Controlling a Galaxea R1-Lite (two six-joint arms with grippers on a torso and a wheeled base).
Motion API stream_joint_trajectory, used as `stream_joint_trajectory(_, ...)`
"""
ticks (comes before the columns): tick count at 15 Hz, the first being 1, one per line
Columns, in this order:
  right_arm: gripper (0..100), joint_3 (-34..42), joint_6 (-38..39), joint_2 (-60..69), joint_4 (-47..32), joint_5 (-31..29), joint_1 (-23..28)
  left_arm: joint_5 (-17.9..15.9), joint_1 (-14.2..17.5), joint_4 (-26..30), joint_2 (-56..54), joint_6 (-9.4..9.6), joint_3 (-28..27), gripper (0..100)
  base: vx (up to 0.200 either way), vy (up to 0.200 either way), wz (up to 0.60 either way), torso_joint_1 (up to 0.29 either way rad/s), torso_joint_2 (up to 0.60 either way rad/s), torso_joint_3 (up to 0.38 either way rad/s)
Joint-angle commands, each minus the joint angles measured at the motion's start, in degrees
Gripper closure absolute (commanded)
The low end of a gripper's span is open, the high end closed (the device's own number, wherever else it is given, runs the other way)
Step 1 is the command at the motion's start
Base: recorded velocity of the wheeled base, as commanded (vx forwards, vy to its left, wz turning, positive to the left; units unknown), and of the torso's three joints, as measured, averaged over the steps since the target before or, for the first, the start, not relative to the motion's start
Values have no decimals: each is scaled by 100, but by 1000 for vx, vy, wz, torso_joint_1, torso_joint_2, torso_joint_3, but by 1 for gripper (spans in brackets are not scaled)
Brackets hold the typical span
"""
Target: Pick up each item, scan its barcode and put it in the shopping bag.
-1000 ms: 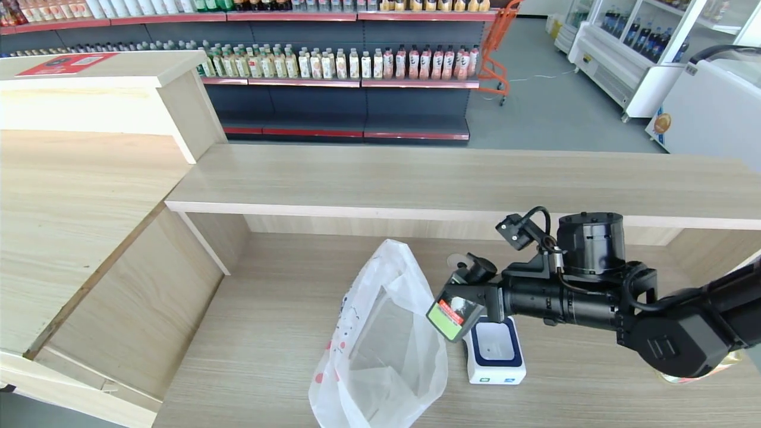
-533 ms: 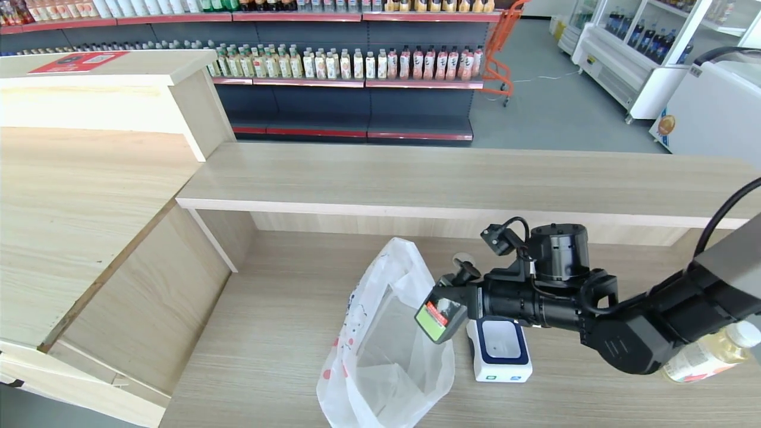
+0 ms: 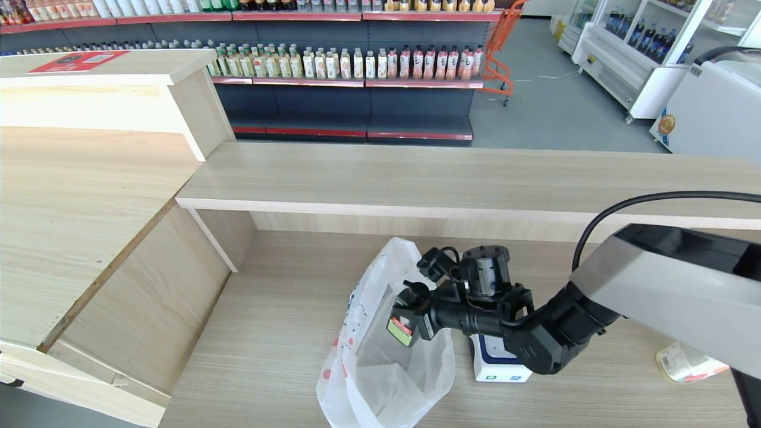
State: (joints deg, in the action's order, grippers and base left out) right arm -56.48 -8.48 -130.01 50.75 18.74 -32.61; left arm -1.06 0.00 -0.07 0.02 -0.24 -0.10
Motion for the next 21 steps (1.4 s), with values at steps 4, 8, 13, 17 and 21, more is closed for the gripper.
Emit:
stream_joint_trajectory(4,100,-663,-988,-1105,612,-10,-290,1,0,-1,-2,-2,1,0,0,0,0,0,0,0)
stream_joint_trajectory(8,0,-751,-1366,-1316,814,-10,-290,1,0,-1,-2,-2,1,0,0,0,0,0,0,0)
stream_joint_trajectory(13,0,-610,145,-736,823,-10,-246,1,0,-1,-2,-2,1,0,0,0,0,0,0,0)
stream_joint_trajectory(17,0,-39,1886,424,-285,-2,88,1,0,-1,-2,-2,1,0,0,0,0,0,0,0)
stream_joint_trajectory(21,0,788,2606,1883,-1709,332,765,1,0,-1,-2,-2,1,0,0,0,0,0,0,0)
